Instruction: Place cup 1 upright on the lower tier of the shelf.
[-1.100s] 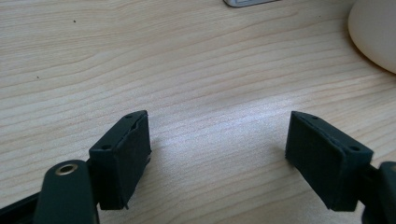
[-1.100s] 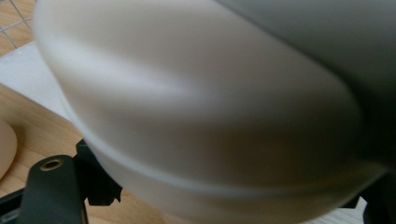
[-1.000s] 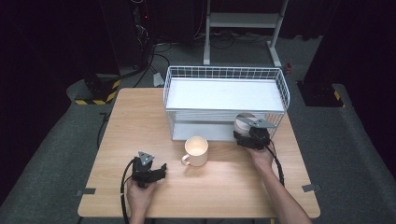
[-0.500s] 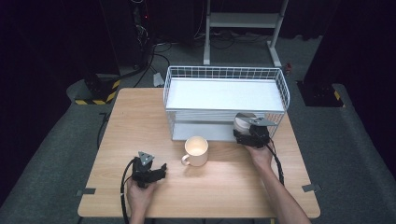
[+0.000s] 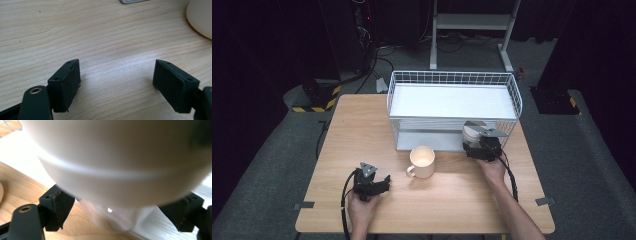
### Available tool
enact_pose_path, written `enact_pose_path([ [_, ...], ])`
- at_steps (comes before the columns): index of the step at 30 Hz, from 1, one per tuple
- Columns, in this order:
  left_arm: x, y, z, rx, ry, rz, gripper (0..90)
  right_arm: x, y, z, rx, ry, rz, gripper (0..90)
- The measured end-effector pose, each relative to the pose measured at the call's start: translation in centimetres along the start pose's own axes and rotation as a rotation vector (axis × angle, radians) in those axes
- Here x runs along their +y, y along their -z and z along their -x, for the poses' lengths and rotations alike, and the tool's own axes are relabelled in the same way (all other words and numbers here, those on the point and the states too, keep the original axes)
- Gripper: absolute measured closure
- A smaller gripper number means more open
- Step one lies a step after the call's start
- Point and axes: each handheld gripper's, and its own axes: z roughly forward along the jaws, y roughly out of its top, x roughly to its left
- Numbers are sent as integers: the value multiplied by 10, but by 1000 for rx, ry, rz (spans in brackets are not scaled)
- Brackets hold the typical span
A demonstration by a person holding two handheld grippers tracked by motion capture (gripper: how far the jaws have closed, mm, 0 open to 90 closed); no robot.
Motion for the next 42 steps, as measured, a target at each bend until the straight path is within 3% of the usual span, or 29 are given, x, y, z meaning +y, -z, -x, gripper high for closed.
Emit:
enact_pose_path([
  [6, 0, 0, 0, 1, 0, 0, 223, -6, 6, -4, -11, -7, 0, 189],
  [8, 0, 0, 0, 0, 0, 0, 223, -6, 5, -2, -11, 12, 10, 189],
  [12, 0, 0, 0, 1, 1, 0, 223, -6, 3, -2, -12, -4, 3, 189],
  [13, 0, 0, 0, 0, 0, 0, 223, -5, 2, 0, -13, 14, 12, 189],
  [19, 0, 0, 0, 0, 1, 0, 223, -3, -5, 2, -25, -11, 20, 190],
  [37, 0, 0, 0, 1, 0, 0, 223, 17, -34, 8, -77, -37, -34, 191],
  [42, 0, 0, 0, 1, 0, 0, 223, 19, -38, 9, -73, -35, -24, 189],
])
